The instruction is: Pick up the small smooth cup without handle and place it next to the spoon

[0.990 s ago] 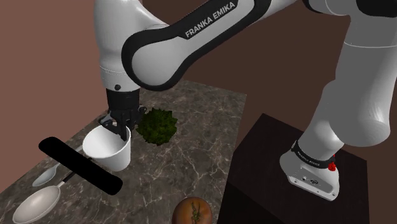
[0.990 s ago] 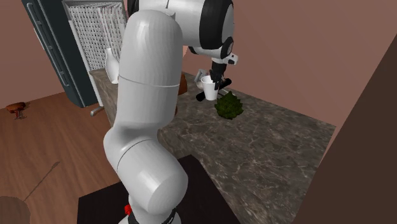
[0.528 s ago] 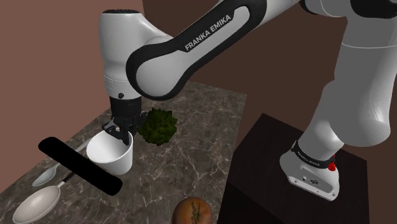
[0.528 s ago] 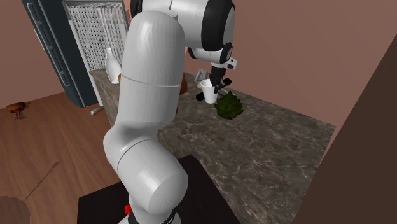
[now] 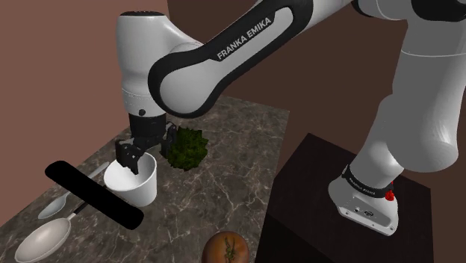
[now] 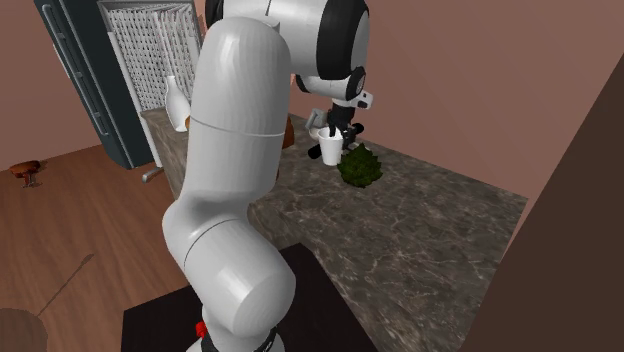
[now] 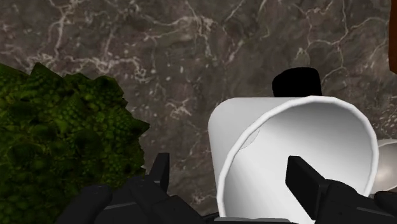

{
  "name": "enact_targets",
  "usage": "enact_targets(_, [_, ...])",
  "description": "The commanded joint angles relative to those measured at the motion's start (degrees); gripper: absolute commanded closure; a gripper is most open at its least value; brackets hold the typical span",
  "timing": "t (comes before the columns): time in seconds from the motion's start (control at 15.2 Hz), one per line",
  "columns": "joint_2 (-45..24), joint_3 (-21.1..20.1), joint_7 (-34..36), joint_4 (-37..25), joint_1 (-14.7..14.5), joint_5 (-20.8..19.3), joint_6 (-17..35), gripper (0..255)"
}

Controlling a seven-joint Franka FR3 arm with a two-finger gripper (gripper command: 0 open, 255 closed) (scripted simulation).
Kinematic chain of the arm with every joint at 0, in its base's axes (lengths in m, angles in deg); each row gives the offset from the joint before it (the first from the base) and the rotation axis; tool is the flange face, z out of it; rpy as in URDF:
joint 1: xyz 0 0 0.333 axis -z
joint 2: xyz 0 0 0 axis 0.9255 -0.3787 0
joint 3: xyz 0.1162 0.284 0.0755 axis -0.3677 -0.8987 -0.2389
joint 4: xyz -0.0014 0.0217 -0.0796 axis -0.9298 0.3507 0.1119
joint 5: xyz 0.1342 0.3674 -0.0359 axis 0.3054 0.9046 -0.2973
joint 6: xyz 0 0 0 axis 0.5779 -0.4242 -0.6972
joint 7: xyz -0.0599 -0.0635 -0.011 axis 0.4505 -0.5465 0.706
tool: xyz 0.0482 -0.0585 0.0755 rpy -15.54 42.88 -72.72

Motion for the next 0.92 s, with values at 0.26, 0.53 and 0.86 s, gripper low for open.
enact_targets(0.26, [3.7, -0.56, -1.2, -1.11, 1.19, 1.86, -4.59, 0])
enact_targets(0.53, [4.59, -0.62, -1.5, -1.52, 1.44, 2.32, -5.84, 0])
enact_targets(0.86, [4.59, -0.62, -1.5, -1.52, 1.44, 2.32, -5.84, 0])
